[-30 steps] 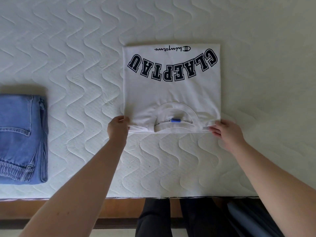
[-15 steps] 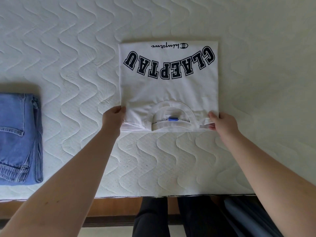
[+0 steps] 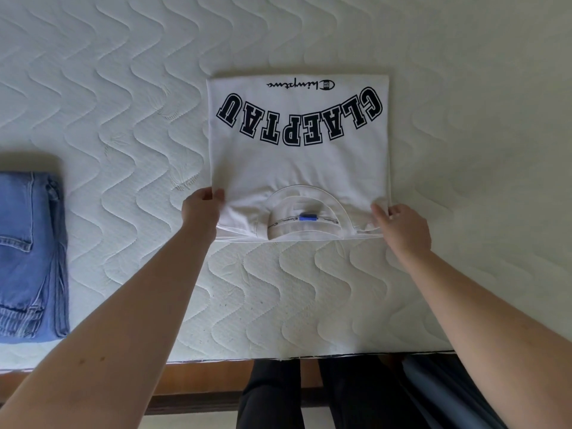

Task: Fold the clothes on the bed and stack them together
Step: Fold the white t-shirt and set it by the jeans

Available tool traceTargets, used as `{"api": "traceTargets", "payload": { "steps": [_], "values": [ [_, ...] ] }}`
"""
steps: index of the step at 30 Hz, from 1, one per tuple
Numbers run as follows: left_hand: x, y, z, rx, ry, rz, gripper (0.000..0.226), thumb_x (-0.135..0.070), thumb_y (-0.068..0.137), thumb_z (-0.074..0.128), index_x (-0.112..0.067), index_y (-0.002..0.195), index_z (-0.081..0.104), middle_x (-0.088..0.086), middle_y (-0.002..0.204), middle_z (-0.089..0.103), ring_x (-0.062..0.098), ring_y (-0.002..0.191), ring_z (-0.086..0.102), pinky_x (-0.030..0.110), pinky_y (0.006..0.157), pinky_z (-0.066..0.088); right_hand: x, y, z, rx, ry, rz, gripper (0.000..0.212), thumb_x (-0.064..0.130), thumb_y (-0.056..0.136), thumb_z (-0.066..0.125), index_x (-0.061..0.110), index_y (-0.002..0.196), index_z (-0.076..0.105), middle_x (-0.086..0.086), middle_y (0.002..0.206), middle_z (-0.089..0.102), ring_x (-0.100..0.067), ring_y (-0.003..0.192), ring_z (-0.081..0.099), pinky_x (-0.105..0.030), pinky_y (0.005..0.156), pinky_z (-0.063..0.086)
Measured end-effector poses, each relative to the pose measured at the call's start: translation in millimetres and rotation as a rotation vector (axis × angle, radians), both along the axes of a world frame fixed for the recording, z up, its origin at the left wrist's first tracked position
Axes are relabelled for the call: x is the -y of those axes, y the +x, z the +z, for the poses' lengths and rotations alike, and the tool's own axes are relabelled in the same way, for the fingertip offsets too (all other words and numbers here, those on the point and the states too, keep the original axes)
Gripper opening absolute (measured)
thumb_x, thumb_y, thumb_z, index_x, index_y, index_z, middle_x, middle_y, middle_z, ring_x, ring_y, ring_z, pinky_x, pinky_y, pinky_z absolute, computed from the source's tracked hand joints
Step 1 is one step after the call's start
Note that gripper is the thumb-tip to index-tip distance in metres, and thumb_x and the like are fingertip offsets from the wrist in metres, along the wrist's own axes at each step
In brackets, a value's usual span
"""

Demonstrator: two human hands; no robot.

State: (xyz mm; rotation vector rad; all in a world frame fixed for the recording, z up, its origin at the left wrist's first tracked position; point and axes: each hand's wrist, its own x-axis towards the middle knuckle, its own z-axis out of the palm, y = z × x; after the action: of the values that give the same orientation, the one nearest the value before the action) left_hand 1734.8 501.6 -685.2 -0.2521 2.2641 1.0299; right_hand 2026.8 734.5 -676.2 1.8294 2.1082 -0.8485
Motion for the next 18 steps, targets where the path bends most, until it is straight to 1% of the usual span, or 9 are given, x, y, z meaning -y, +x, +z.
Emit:
{"api": "traceTargets", "payload": {
  "steps": [2,4,6,8,10,12,15,16,18],
  "values": [
    [4,-4,-2,-0.015,0.001,-0.018,0.015,-0.024,0.092,0.066,-0.019,0.104,0.071,-0.007,0.086,0.069,0.018,0.088,0.064,0.026,0.077,0.049,-3,0,0,-0.027,0.033,0.007,0.048,0.057,0.091,0.054,0.013,0.101,0.069,-0.008,0.101,0.070,-0.033,0.100,0.062,-0.034,0.072,0.040],
    [7,-7,-3,-0.068,-0.034,-0.069,0.008,-0.026,0.090,0.069,-0.022,0.098,0.069,-0.001,0.089,0.072,0.018,0.083,0.065,0.027,0.076,0.050,-7,0,-3,-0.047,0.013,0.016,0.045,0.053,0.092,0.056,0.011,0.098,0.071,-0.012,0.099,0.071,-0.035,0.098,0.063,-0.035,0.075,0.043],
    [8,-7,-2,-0.138,-0.119,-0.143,0.014,-0.031,0.088,0.072,-0.021,0.096,0.067,-0.001,0.088,0.070,0.013,0.074,0.061,0.023,0.069,0.045,-12,1,-5,-0.024,-0.034,-0.030,0.044,0.053,0.091,0.057,0.010,0.093,0.071,-0.013,0.094,0.071,-0.035,0.094,0.063,-0.033,0.071,0.041],
    [9,-5,-1,-0.199,-0.206,-0.210,0.025,-0.035,0.087,0.073,-0.017,0.101,0.065,-0.002,0.088,0.068,0.014,0.075,0.060,0.024,0.069,0.041,-12,1,-4,0.029,-0.047,-0.059,0.045,0.055,0.089,0.057,0.012,0.088,0.067,-0.012,0.089,0.069,-0.034,0.091,0.063,-0.032,0.068,0.039],
    [9,-2,2,-0.250,-0.213,-0.259,0.032,-0.034,0.087,0.072,-0.014,0.109,0.060,0.000,0.092,0.066,0.021,0.086,0.063,0.028,0.073,0.042,-7,-2,0,0.042,0.041,-0.054,0.042,0.053,0.089,0.059,0.011,0.093,0.062,-0.011,0.094,0.067,-0.034,0.093,0.062,-0.034,0.070,0.041],
    [9,3,3,-0.407,-0.216,-0.368,0.042,-0.033,0.090,0.068,-0.012,0.123,0.053,0.007,0.109,0.064,0.027,0.103,0.061,0.035,0.084,0.045,0,-6,4,-0.023,0.244,0.040,0.044,0.045,0.090,0.062,0.006,0.110,0.058,-0.016,0.109,0.062,-0.037,0.103,0.058,-0.041,0.081,0.043],
    [3,8,1,-0.751,-0.256,-0.693,0.053,-0.032,0.099,0.051,-0.008,0.145,0.039,0.014,0.143,0.049,0.030,0.134,0.043,0.046,0.110,0.035,8,-21,3,-0.159,0.429,0.341,0.055,0.033,0.097,0.056,0.003,0.141,0.044,-0.019,0.140,0.049,-0.036,0.130,0.046,-0.046,0.104,0.036],
    [-1,9,-2,-0.816,-0.255,-0.837,0.056,-0.032,0.100,0.045,-0.008,0.150,0.033,0.014,0.151,0.041,0.030,0.142,0.035,0.047,0.115,0.029,8,-28,0,-0.178,0.442,0.437,0.058,0.032,0.099,0.053,0.004,0.148,0.037,-0.017,0.149,0.042,-0.033,0.138,0.039,-0.045,0.111,0.032],
    [-10,11,-11,-0.861,-0.248,-1.089,0.060,-0.035,0.102,0.034,-0.010,0.155,0.023,0.012,0.160,0.026,0.028,0.149,0.022,0.045,0.121,0.019,7,-46,-8,-0.181,0.432,0.560,0.062,0.033,0.102,0.045,0.006,0.153,0.025,-0.012,0.160,0.025,-0.028,0.147,0.025,-0.044,0.119,0.022]
  ]
}}
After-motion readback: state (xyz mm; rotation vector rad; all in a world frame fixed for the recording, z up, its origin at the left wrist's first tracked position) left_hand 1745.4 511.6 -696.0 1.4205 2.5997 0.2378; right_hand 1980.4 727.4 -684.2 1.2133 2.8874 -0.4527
